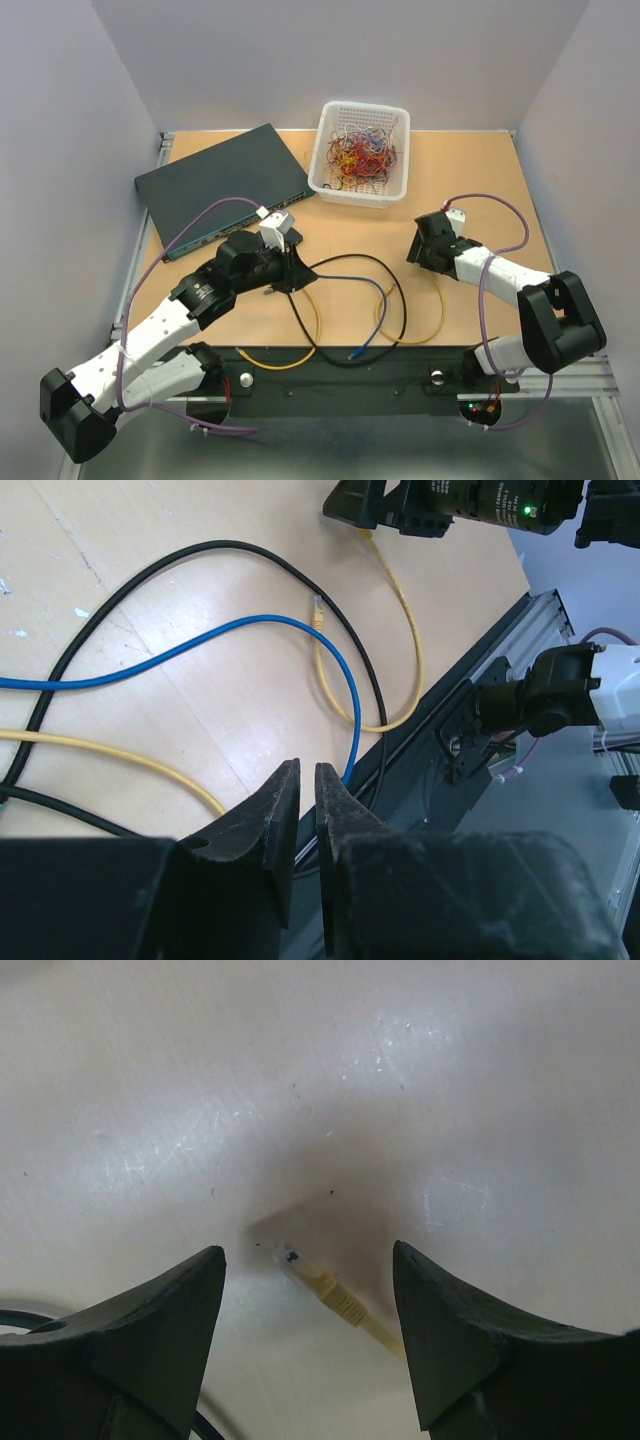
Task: Insert the plug into the switch port
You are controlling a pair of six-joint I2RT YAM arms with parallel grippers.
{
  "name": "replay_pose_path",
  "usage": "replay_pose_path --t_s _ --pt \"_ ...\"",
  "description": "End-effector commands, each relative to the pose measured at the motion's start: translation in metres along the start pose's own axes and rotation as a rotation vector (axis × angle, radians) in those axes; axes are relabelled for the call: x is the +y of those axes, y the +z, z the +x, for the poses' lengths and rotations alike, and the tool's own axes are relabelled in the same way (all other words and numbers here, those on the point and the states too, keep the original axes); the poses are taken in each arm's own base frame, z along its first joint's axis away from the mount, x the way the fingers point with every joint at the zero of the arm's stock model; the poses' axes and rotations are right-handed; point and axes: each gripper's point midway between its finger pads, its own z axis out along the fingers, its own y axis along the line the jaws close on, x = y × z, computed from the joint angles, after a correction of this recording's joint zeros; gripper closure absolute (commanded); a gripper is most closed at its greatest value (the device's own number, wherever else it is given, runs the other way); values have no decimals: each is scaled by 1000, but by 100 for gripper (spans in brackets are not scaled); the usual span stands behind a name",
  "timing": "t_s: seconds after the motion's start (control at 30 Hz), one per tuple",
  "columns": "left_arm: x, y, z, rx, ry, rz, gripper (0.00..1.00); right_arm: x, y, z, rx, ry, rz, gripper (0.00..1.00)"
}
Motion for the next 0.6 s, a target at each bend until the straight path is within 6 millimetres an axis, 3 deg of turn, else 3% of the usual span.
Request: replay_pose_path --t_s 0.0,0.2,0.27,0.33,0.43,0.47,0.57 --pt "-6 0 -10 -38 35 25 77 8 2 3 21 21 -43 28" --pt "-3 4 -8 -29 33 15 77 7 2 16 60 22 -60 35" --pt "-2 5 -7 -24 33 12 77 8 0 22 80 19 -80 48" --pt "-2 5 -7 -23 33 13 77 8 0 24 85 18 -84 51" --pt "-2 5 -7 -25 29 10 77 11 -1 33 119 14 -110 71" --pt "-1 5 -7 -25 31 7 77 13 -2 35 130 16 -124 82" --pt "0 6 -8 -29 26 1 78 17 -6 37 137 18 -156 100"
